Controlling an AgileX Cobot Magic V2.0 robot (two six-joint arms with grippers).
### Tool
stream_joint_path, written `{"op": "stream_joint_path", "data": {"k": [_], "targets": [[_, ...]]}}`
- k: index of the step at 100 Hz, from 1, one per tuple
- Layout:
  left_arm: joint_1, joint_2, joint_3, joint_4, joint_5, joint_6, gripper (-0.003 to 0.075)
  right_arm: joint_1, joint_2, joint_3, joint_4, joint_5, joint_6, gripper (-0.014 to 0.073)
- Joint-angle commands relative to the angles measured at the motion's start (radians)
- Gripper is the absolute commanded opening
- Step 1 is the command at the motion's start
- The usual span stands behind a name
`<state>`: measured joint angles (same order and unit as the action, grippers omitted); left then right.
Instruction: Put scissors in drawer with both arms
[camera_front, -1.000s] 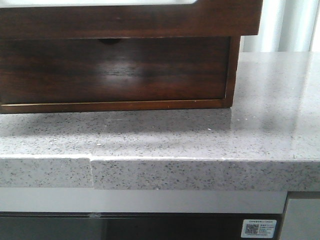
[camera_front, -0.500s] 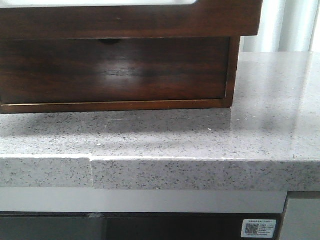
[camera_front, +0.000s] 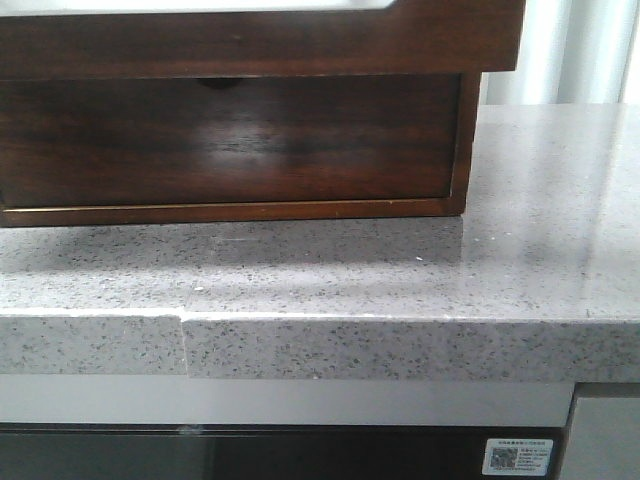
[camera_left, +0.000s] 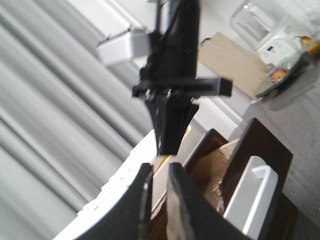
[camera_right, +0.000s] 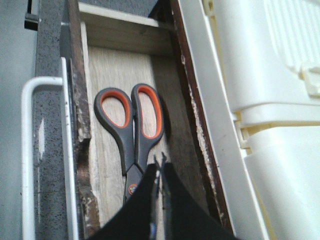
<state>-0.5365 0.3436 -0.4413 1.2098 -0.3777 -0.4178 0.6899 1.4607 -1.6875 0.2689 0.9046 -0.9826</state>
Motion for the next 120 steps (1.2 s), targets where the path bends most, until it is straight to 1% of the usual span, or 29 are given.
{"op": "stream_joint_path", "data": {"k": [1,15,22,30,39,47,59,66,76,85,102,120], "targets": [[-0.003,-0.034,-0.021,-0.045,0.035,-0.086,-0.0019,-0.006,-0.082,-0.028,0.032,-0.05,0.053,-0.0071],[-0.003,-0.107,0.008,-0.045,0.083,-0.158,-0.0019,-0.006,-0.156,-0.013,0.049,-0.051,0.084,-0.006],[-0.003,-0.153,0.023,-0.045,0.126,-0.222,-0.0019,-0.006,-0.198,0.008,0.062,-0.063,0.089,-0.0057],[-0.003,-0.198,0.039,-0.045,0.168,-0.279,-0.0019,-0.006,-0.253,0.05,0.073,-0.105,0.111,-0.0057],[-0.003,-0.259,0.063,-0.045,0.211,-0.338,-0.0019,-0.006,-0.332,0.124,0.074,-0.187,0.128,-0.0057],[-0.003,-0.314,0.09,-0.054,0.248,-0.365,-0.0019,-0.006,-0.412,0.229,0.085,-0.281,0.133,-0.0057],[-0.003,-0.383,0.138,-0.115,0.305,-0.394,-0.0019,-0.006,-0.56,0.418,0.1,-0.484,0.155,-0.0057],[-0.003,-0.376,0.162,-0.134,0.315,-0.394,-0.0019,-0.006,-0.649,0.536,0.1,-0.588,0.156,-0.0057],[-0.003,-0.378,0.197,-0.134,0.318,-0.394,-0.0019,-0.006,-0.775,0.694,0.112,-0.676,0.159,-0.0057],[-0.003,-0.378,0.228,-0.134,0.318,-0.394,-0.0019,-0.006,-0.893,0.826,0.125,-0.691,0.162,-0.0057],[-0.003,-0.378,0.284,-0.179,0.32,-0.395,-0.0019,-0.006,-1.099,1.047,0.182,-0.686,0.162,-0.0057],[-0.003,-0.378,0.293,-0.179,0.35,-0.395,-0.0019,-0.006,-1.3,1.253,0.212,-0.686,0.162,-0.0058]]}}
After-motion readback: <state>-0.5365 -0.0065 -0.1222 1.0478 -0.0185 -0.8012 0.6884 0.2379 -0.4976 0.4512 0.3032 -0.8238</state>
